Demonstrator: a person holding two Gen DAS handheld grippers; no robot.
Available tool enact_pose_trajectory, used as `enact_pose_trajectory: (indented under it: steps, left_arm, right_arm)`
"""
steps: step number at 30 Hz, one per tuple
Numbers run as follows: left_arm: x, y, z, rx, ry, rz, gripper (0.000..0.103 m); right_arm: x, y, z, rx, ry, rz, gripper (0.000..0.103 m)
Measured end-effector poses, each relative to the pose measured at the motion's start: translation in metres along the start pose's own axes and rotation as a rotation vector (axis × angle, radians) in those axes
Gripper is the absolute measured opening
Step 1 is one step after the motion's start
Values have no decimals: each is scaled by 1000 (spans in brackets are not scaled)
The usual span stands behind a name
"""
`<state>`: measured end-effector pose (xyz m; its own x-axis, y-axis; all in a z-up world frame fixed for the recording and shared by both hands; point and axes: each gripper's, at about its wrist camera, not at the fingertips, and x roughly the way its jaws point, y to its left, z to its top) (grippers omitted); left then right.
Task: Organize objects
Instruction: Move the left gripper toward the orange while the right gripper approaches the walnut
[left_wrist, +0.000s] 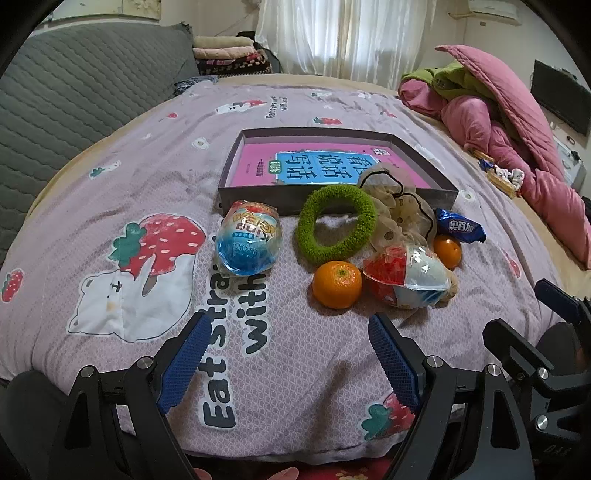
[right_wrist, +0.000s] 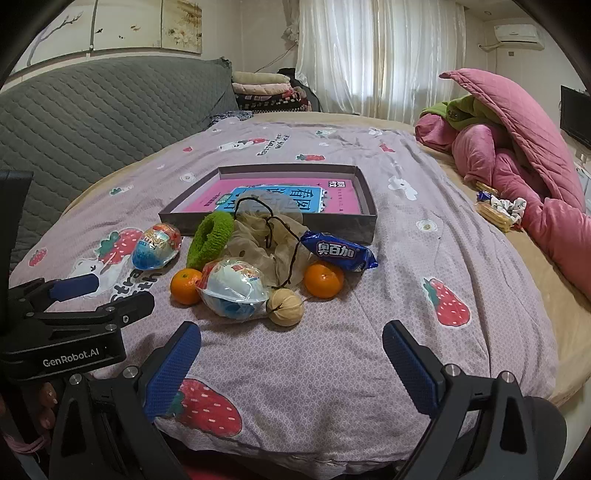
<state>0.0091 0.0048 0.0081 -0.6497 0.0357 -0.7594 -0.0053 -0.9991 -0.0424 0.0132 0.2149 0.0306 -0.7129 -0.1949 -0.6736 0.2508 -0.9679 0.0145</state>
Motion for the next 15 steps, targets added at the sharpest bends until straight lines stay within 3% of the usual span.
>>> enact_pose_trajectory:
  steps: [15]
  left_arm:
    - [2,0,-1,4,-1,-30,88]
  right_arm:
    - [0,-8,0,25,-6,-3,99]
